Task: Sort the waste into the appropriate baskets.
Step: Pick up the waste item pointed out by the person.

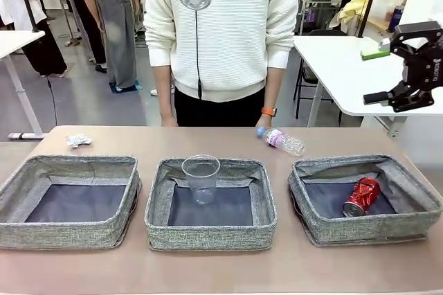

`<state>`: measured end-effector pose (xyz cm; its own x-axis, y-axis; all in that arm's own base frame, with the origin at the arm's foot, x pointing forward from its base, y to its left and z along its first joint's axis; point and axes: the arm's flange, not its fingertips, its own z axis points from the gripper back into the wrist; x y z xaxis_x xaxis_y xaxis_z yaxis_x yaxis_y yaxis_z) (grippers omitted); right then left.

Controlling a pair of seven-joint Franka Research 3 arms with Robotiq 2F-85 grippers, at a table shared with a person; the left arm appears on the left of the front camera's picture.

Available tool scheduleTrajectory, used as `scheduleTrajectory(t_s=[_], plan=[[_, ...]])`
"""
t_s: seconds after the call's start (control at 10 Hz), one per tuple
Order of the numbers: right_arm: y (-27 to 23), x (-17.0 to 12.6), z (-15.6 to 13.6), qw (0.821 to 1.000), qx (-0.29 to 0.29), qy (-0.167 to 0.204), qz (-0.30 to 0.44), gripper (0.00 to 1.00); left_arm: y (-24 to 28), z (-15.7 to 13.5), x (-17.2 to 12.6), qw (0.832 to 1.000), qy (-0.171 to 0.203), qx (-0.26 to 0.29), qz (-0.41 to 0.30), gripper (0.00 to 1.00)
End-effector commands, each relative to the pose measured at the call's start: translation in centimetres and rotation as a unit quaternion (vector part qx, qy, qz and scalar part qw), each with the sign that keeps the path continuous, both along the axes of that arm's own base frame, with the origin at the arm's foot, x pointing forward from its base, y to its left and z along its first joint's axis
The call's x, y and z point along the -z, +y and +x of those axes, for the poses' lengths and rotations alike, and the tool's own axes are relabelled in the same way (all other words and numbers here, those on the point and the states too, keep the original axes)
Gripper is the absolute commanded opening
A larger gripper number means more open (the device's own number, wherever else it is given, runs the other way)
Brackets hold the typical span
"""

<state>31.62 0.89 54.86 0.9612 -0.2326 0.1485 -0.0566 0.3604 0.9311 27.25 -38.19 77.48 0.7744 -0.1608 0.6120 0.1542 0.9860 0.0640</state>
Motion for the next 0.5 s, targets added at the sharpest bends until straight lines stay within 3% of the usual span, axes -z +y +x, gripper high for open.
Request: scheduleTrajectory(t_s=[0.0, 0.4], plan=[[0.17, -0.42, 0.00, 1.000, 0.001, 0.005, 0.007, 1.00, 0.59, -0.12, -0.29, 1.000, 0.003, 0.000, -0.002, 0.29], [0.17, -0.42, 0.00, 1.000, 0.001, 0.005, 0.007, 1.00, 0.59, -0.12, -0.29, 1.000, 0.003, 0.000, -0.002, 0.29]])
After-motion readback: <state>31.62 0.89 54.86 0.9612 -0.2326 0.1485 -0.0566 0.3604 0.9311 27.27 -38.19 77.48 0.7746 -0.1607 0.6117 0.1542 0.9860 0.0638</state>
